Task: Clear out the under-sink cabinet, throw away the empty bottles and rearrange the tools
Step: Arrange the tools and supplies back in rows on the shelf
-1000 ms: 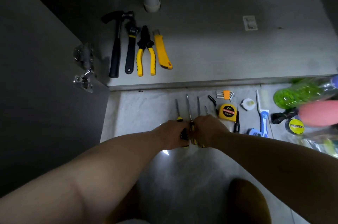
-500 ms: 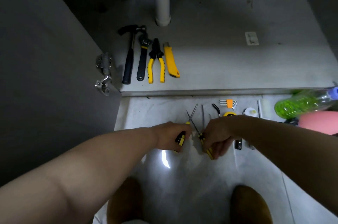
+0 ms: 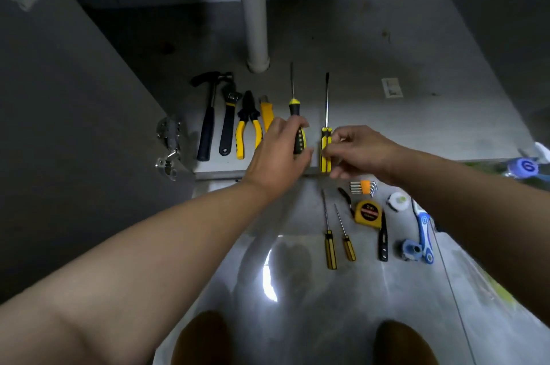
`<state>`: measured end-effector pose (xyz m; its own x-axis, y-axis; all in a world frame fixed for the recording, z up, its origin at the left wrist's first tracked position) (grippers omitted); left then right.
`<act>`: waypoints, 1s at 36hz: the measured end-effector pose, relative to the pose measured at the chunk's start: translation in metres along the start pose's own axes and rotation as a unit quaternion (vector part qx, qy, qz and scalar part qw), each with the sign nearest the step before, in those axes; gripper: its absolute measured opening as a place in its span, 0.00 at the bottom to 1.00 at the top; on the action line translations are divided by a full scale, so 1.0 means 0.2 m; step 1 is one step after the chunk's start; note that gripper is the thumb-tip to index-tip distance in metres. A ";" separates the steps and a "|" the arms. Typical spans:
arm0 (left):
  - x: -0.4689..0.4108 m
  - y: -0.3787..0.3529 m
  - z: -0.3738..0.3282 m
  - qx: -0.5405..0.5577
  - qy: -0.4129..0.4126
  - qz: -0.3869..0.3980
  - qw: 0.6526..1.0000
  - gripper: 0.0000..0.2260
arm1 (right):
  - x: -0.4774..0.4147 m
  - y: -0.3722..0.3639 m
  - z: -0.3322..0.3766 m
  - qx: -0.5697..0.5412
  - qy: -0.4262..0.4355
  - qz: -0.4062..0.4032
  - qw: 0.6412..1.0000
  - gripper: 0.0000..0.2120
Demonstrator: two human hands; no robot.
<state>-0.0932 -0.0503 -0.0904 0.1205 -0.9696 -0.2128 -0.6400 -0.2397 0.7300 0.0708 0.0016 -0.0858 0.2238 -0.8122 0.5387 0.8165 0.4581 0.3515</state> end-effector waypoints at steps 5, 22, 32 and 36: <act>-0.15 -0.06 0.07 -0.041 0.054 0.019 0.998 0.25 | -0.14 0.00 0.03 0.020 0.030 -0.173 0.984 0.07; -0.19 -0.17 0.20 -0.239 -0.022 0.035 0.970 0.33 | -0.35 -0.14 0.01 0.191 0.076 -0.251 0.946 0.10; -0.18 -0.14 0.28 -0.212 -0.024 0.048 0.976 0.34 | -0.29 -0.18 0.02 0.203 0.138 -0.219 0.944 0.24; -0.18 -0.14 0.29 -0.201 -0.027 0.062 0.977 0.34 | -0.27 -0.21 0.02 0.212 0.156 -0.202 0.943 0.26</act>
<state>-0.1235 -0.0063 -0.1416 0.0131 -0.9911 -0.1326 -0.2952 -0.1306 0.9465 0.0217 0.0282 -0.1260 0.1397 -0.9879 0.0674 0.5970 0.1383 0.7903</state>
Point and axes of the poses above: each hand's wrist, its own x-axis away from the middle knuckle, its own y-axis out of the back of the hand, z = x × y, the point moved 4 cm from there along -x, towards the middle knuckle, and after that the axes turned 8 degrees about -z, right-handed, at the moved point
